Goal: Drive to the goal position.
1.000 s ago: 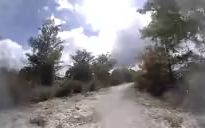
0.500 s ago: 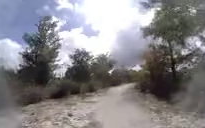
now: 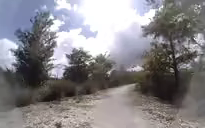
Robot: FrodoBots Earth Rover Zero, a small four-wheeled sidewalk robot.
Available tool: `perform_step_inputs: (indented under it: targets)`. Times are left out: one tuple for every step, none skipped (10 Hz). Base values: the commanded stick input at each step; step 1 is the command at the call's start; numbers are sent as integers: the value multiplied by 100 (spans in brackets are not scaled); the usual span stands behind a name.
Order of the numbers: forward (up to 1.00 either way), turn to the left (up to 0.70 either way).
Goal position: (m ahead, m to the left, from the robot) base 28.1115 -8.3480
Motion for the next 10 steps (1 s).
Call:
perform_step_inputs:
  targets:
    - [70, 0]
    - [70, 0]
    - [70, 0]
    - [70, 0]
    - [70, 0]
    - [70, 0]
    - [70, 0]
    - [70, 0]
    - [70, 0]
    - [70, 0]
